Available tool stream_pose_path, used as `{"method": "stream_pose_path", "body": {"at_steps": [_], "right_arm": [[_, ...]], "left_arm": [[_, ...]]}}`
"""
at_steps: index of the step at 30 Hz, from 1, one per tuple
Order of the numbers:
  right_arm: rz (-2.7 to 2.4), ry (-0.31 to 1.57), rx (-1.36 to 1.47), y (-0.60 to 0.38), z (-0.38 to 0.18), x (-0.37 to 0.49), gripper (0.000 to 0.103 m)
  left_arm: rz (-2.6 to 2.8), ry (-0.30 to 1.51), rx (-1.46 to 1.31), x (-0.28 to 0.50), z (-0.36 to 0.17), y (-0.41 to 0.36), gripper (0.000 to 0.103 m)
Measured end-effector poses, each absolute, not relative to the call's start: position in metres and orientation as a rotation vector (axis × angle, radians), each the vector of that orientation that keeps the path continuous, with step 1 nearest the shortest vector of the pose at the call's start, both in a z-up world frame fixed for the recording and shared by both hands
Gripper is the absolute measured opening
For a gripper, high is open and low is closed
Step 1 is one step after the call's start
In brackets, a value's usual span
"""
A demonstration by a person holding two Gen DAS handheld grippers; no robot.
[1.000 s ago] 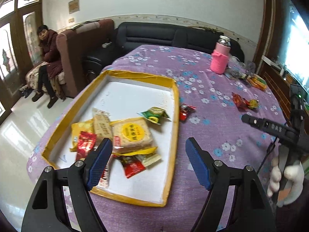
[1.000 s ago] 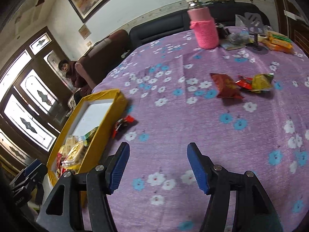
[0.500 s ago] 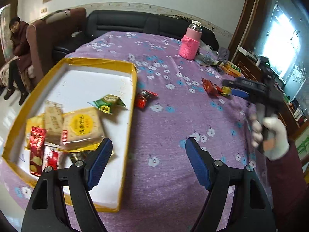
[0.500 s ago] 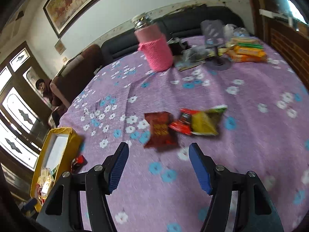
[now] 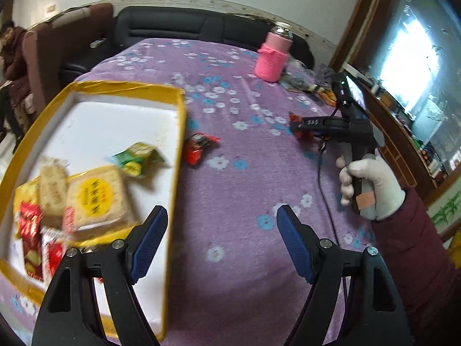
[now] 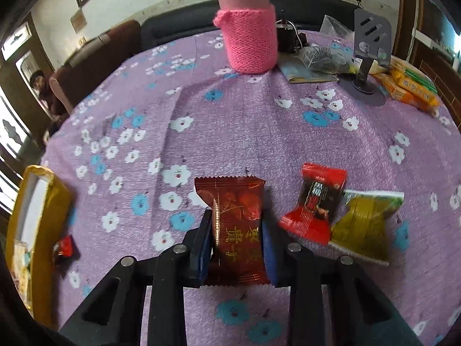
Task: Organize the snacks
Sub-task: 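Grasp the red candy with the left tool while the right tool holds the brown packet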
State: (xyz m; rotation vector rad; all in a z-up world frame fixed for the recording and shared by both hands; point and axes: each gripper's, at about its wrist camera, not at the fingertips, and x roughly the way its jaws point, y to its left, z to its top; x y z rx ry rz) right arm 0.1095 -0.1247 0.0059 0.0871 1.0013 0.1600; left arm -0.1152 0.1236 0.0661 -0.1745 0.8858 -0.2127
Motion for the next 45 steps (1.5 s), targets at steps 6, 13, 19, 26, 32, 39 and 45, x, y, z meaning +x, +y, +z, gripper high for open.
{"method": "stream_pose_path", "body": {"at_steps": [6, 13, 19, 26, 32, 39, 45], "right_arm": [[0.256, 1.059, 0.197, -0.135, 0.005, 0.069, 0.031], [0.347, 1.031, 0.311, -0.142, 0.005, 0.012, 0.031], [0.363, 0.999, 0.293, -0.137, 0.005, 0.006, 0.032], [0.383, 0.995, 0.315, -0.141, 0.005, 0.005, 0.033], [0.389, 0.984, 0.323, -0.145, 0.008, 0.003, 0.034], [0.399, 0.988, 0.329, -0.146, 0.007, 0.005, 0.034], [0.406, 0.998, 0.312, -0.142, 0.005, 0.006, 0.035]], "left_arm": [[-0.279, 0.91, 0.005, -0.07, 0.076, 0.091, 0.078], [-0.281, 1.056, 0.132, 0.011, 0.045, 0.074, 0.078], [-0.214, 1.131, 0.263, 0.026, 0.024, 0.063, 0.078], [-0.457, 1.175, 0.108, 0.007, 0.042, 0.054, 0.083], [-0.264, 1.18, 0.227, 0.023, 0.03, 0.066, 0.083], [-0.468, 1.271, 0.147, 0.001, 0.025, 0.048, 0.083], [-0.382, 1.17, 0.136, -0.016, 0.044, 0.056, 0.083]]}}
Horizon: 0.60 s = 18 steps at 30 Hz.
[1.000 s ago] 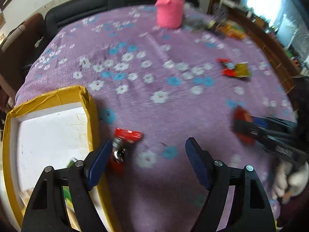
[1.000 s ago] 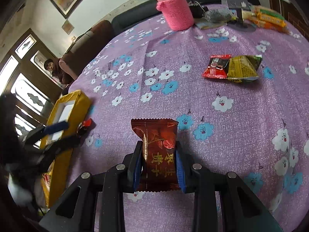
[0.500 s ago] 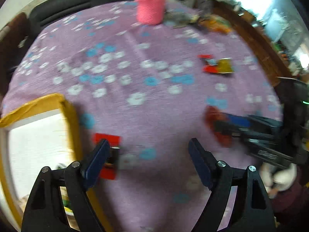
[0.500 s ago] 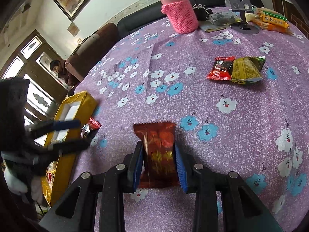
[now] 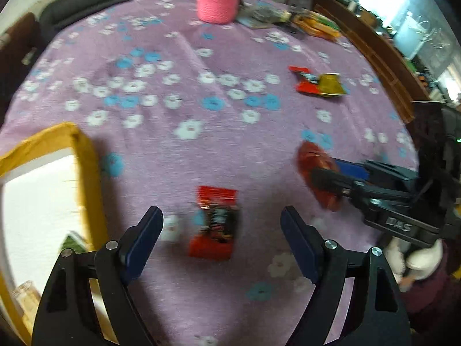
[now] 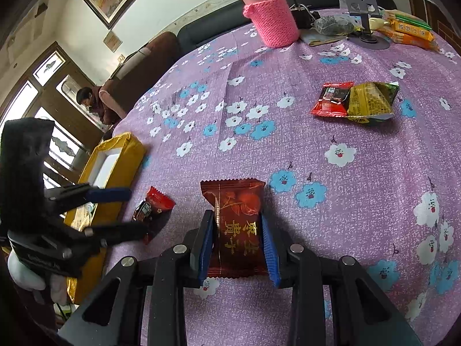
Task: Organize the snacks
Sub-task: 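Grasp the red candy with the left tool while the right tool holds the brown packet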
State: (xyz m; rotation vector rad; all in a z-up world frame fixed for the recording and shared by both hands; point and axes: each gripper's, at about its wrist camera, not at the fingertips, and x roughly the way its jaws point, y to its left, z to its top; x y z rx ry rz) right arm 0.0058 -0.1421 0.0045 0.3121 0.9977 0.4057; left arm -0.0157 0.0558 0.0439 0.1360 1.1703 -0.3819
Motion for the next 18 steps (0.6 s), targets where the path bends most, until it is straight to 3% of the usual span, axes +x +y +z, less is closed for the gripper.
{"method": "stream_pose_path", "body": {"at_steps": [6, 7, 8, 9, 10, 12, 13, 18], "right_arm": [[0.398, 0.976, 0.235, -0.129, 0.005, 0.002, 0.044], [0.399, 0.971, 0.225, -0.127, 0.005, 0.001, 0.046], [0.399, 0.965, 0.216, -0.125, 0.005, 0.001, 0.048], [0.399, 0.959, 0.206, -0.124, 0.005, 0.0, 0.049], [0.397, 0.953, 0.192, -0.122, 0.005, 0.0, 0.049], [0.391, 0.943, 0.171, -0.119, 0.005, -0.001, 0.047], [0.38, 0.941, 0.158, -0.117, 0.005, -0.002, 0.034], [0.374, 0.929, 0.188, -0.123, 0.008, -0.003, 0.032]], "left_arm": [[-0.297, 1.141, 0.234, -0.017, 0.011, 0.049, 0.084], [-0.307, 1.112, 0.236, -0.019, 0.011, 0.046, 0.08], [-0.332, 1.1, 0.223, -0.023, 0.012, 0.044, 0.065], [-0.334, 1.086, 0.217, -0.027, 0.015, 0.044, 0.042], [-0.328, 1.073, 0.211, -0.031, 0.017, 0.043, 0.03], [-0.325, 1.062, 0.178, -0.035, 0.018, 0.044, 0.027], [-0.318, 1.049, 0.163, -0.038, 0.018, 0.044, 0.027], [-0.321, 1.02, 0.071, -0.041, 0.025, 0.056, 0.027]]}}
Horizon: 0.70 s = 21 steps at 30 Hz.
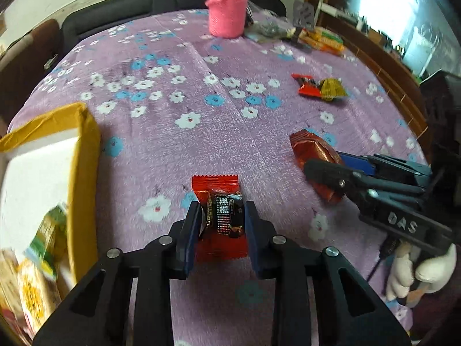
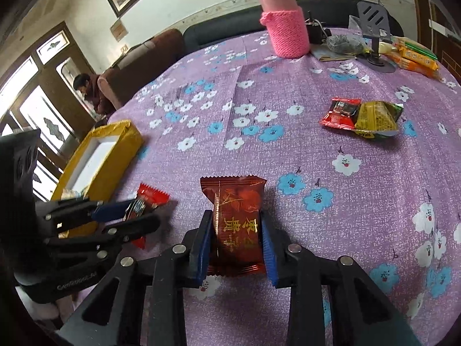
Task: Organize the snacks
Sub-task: 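Grasp the red candy with the left tool while the right tool holds the brown packet, then carry both candies over the white tray and open both tools to release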
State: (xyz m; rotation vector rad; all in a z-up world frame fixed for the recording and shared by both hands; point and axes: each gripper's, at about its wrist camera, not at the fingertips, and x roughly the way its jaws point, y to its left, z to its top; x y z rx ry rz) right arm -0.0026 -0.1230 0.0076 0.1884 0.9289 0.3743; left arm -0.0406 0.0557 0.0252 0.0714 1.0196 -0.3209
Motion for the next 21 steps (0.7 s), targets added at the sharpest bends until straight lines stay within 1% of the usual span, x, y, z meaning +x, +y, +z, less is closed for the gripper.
{"method": "stream_pose_path", "body": {"at_steps": [5, 11, 15, 18, 21], "right_arm": [[0.383, 0.87, 0.19, -0.121, 0.019, -0.011, 0.032], [0.431, 0.866, 0.175, -0.095, 0.034, -0.024, 0.032], [0.518, 0.858, 0.164, -0.058, 0.056, -0.035, 0.031], [0.604, 0.866, 0.136, -0.013, 0.071, -0.039, 0.031], [0.668, 0.899, 0.108, 0.033, 0.073, -0.037, 0.031]], "left_arm": [[-0.311, 0.94, -0.071, -0.068, 0.055, 0.09, 0.027], [-0.208, 0.831, -0.192, -0.109, 0.088, 0.162, 0.027], [-0.097, 0.811, -0.235, -0.117, 0.091, 0.213, 0.028], [-0.013, 0.82, -0.263, -0.106, 0.084, 0.248, 0.028], [0.046, 0.84, -0.275, -0.091, 0.073, 0.269, 0.028]]}}
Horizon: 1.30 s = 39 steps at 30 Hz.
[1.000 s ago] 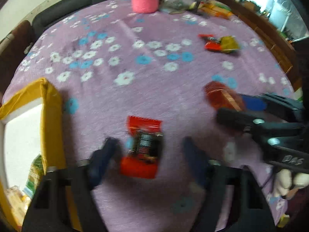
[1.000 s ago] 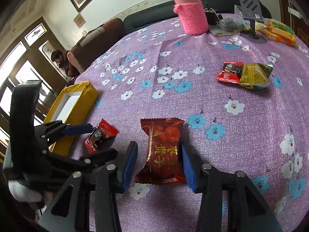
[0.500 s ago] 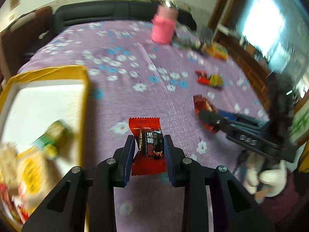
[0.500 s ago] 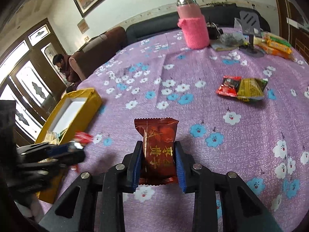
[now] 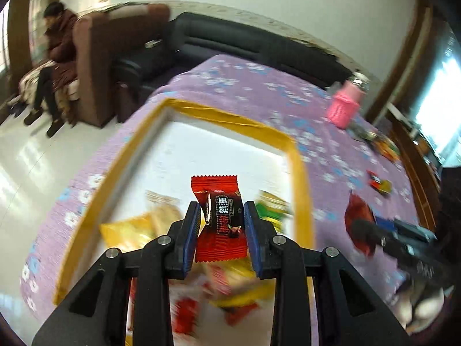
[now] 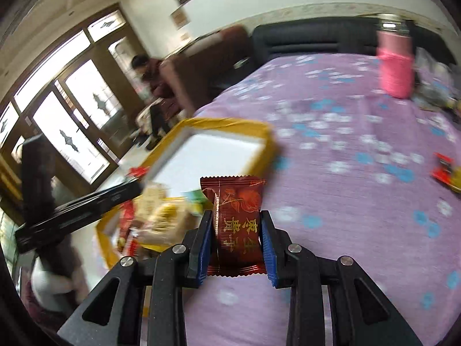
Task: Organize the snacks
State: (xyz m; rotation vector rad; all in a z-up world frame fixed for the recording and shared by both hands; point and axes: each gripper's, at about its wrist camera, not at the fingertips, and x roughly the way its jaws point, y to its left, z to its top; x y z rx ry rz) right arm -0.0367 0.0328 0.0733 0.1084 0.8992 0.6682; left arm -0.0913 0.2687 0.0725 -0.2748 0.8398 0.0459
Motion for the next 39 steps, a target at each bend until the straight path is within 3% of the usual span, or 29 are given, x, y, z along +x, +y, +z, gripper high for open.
{"method": "stream_pose_path", "body": {"at_steps": [5, 7, 9, 13, 15, 17, 27, 39], "right_arm": [[0.7, 0.958, 0.031, 0.104, 0.057, -0.025, 0.031], [0.689, 0.966, -0.008, 0.126, 0.049, -0.018, 0.032], [0.682, 0.954, -0.034, 0.142, 0.045, -0.012, 0.034], [0.681, 0.931, -0.03, 0.149, 0.046, -0.006, 0.045], [0.683, 0.915, -0.027, 0.146, 0.049, -0.009, 0.045], [0.674, 0.895, -0.024, 0.141, 0.054, -0.016, 0.046], [0.656, 0.819, 0.029, 0.094, 0.076, -0.06, 0.056], [0.635, 0.76, 0.055, 0.054, 0.089, -0.104, 0.059]], "left_arm": [[0.091, 0.874, -0.3, -0.071, 0.053, 0.29, 0.029], [0.097, 0.872, -0.31, -0.071, 0.051, 0.295, 0.036], [0.113, 0.864, -0.312, -0.073, 0.051, 0.298, 0.05], [0.191, 0.819, -0.248, -0.091, 0.059, 0.295, 0.054], [0.235, 0.794, -0.216, -0.101, 0.064, 0.292, 0.068], [0.273, 0.76, -0.197, -0.115, 0.07, 0.286, 0.074], [0.313, 0.702, -0.182, -0.155, 0.093, 0.251, 0.078], [0.29, 0.63, -0.105, -0.187, 0.121, 0.205, 0.083]]}}
